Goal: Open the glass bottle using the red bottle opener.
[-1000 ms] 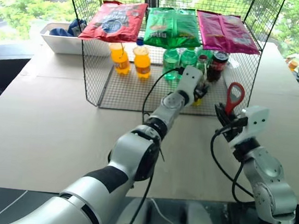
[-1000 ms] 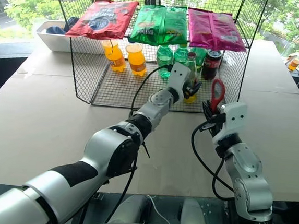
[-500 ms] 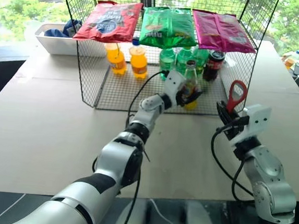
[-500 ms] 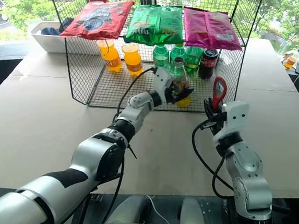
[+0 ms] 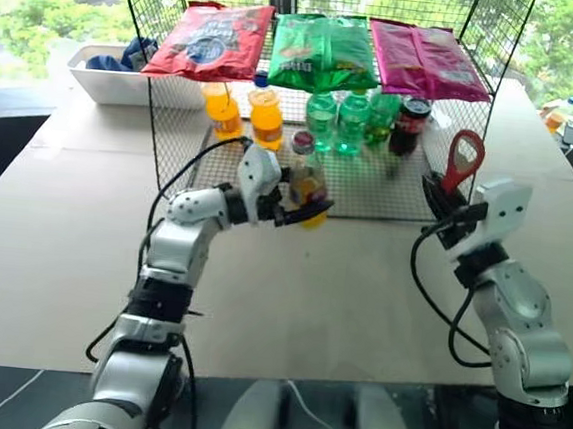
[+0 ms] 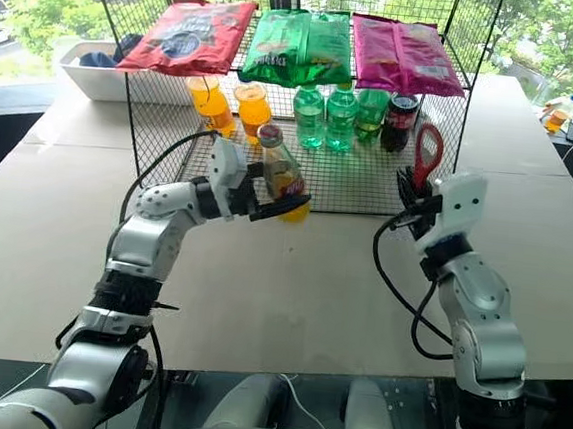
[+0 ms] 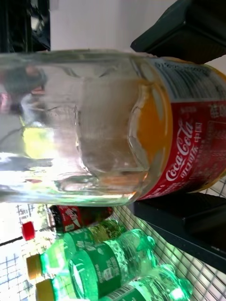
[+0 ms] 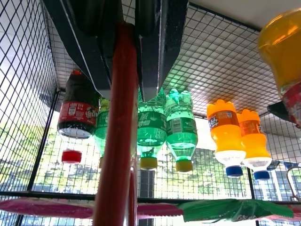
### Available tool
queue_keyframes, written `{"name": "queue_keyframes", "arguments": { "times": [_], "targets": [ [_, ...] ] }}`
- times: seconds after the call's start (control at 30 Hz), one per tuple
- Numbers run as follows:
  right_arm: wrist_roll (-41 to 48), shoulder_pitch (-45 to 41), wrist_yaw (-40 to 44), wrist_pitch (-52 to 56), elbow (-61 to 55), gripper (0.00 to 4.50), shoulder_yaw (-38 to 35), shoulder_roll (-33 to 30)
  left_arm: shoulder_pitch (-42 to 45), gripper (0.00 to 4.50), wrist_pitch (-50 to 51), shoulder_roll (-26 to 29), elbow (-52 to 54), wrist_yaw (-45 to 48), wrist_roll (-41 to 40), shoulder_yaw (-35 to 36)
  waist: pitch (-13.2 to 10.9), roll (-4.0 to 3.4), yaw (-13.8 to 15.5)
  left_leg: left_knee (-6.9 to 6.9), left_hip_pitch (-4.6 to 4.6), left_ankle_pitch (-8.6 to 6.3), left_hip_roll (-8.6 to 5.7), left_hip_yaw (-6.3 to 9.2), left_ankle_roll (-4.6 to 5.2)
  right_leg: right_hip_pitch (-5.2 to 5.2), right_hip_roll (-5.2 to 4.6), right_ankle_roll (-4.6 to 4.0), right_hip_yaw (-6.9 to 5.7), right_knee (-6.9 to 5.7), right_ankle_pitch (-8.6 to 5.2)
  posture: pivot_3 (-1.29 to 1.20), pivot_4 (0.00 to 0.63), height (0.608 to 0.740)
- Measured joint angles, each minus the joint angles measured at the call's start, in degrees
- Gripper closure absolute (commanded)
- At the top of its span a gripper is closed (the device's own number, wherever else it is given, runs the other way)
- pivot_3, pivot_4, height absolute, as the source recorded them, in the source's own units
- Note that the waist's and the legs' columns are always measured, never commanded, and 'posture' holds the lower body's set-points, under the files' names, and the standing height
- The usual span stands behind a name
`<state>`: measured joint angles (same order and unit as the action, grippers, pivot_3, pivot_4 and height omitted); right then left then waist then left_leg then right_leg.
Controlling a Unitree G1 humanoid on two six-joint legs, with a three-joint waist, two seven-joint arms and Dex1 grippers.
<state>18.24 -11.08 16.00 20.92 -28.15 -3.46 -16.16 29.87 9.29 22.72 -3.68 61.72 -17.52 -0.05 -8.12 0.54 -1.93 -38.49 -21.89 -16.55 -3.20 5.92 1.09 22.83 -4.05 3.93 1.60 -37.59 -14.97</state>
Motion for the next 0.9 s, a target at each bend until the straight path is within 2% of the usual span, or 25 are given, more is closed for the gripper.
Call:
{"name": "queue_keyframes", "arguments": {
  "times": [0.1,0.23,0.57,0.63,0.7,0.9],
  "targets": [
    [0.1,-1.4,0.4,0.2,0.0,4.50,0.1,-0.5,-4.4,1.72,1.7,2.0,4.9,0.3,-1.2,0.0,0.0,0.00,-0.1,0.02,0.03,0.00,0.02,-0.03,0.00,0.00,0.01,0.00,0.02,0.00,0.00,0.00,0.150,0.740],
    [0.1,-2.2,0.8,0.3,0.0,4.50,0.3,-0.5,-9.5,1.72,1.7,3.3,6.0,0.4,-1.0,-1.3,0.0,-0.01,0.2,0.01,0.02,0.00,0.02,-0.04,0.00,0.00,0.01,0.00,0.02,0.01,0.00,0.00,0.150,0.740],
    [0.2,-2.2,0.8,0.6,0.0,4.50,0.7,-0.2,-13.0,1.72,-0.6,3.2,7.1,0.6,-1.0,-3.3,0.0,-0.01,0.8,0.02,0.03,0.00,0.03,-0.06,0.00,0.01,0.01,-0.01,0.04,0.02,0.00,0.00,0.150,0.740],
    [0.2,-2.2,0.8,0.8,0.0,4.50,0.7,-0.2,-13.1,0.69,-0.9,3.0,7.1,0.3,-1.0,-3.5,0.0,-0.01,1.0,0.02,0.03,0.00,0.03,-0.06,0.00,0.01,0.01,-0.01,0.04,0.03,0.00,0.00,0.150,0.740],
    [0.2,-2.2,0.8,0.9,-0.1,4.50,0.7,-0.2,-12.9,0.10,-1.2,2.7,7.1,-0.3,-1.1,-3.5,0.0,-0.01,1.0,0.02,0.03,0.00,0.03,-0.06,0.00,0.00,0.00,-0.01,0.03,0.03,0.00,0.00,0.150,0.740],
    [0.1,-2.2,0.9,0.9,-0.1,4.50,0.7,-0.2,-12.1,0.10,-0.7,2.6,7.1,-2.2,-1.0,-4.0,0.0,-0.01,1.1,0.02,0.04,0.00,0.03,-0.07,0.00,0.00,0.01,-0.01,0.04,0.03,0.00,0.00,0.150,0.740]
  ]
}}
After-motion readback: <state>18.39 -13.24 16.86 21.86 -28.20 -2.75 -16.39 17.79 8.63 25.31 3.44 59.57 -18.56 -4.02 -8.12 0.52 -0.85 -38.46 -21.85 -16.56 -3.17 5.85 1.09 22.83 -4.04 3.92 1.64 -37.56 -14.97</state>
